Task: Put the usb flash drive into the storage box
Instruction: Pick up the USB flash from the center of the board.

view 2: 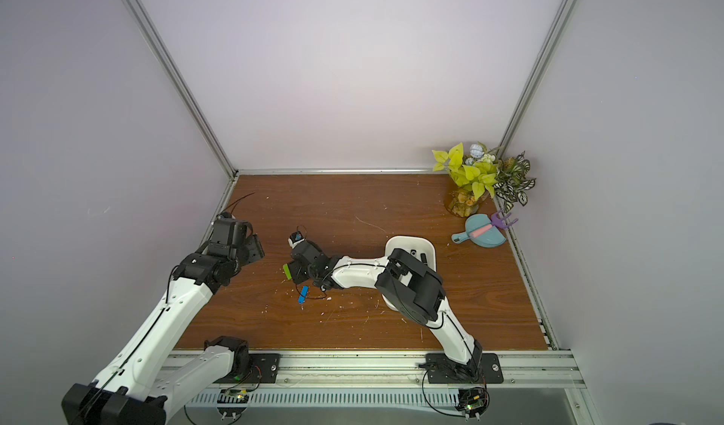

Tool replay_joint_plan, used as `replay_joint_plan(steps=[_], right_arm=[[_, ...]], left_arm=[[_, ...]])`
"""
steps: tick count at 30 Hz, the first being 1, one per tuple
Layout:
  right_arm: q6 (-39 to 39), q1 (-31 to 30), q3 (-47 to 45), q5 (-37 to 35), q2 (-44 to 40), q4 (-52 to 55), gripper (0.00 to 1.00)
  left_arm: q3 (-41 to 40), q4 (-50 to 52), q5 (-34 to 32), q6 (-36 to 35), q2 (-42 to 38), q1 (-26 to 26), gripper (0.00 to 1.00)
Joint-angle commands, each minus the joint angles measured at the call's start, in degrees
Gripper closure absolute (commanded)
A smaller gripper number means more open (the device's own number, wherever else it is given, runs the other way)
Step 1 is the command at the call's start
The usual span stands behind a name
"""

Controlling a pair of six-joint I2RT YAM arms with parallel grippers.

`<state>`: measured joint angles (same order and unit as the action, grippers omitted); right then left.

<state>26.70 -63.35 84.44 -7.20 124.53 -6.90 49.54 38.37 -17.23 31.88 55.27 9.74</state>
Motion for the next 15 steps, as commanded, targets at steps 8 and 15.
replay_joint_plan(steps=[8, 15], right_arm=[[-2.9, -0.89, 3.14, -1.34, 2.09, 3.95, 0.51], [-2.58, -1.24, 5.03, -1.67, 4.4, 6.5, 0.52]], left_arm=[[-0.5, -0.14, 0.13, -0.46, -0.69, -0.68, 0.31], [-0.51, -0.14, 0.8, -0.59, -0.33, -0.62, 0.3]])
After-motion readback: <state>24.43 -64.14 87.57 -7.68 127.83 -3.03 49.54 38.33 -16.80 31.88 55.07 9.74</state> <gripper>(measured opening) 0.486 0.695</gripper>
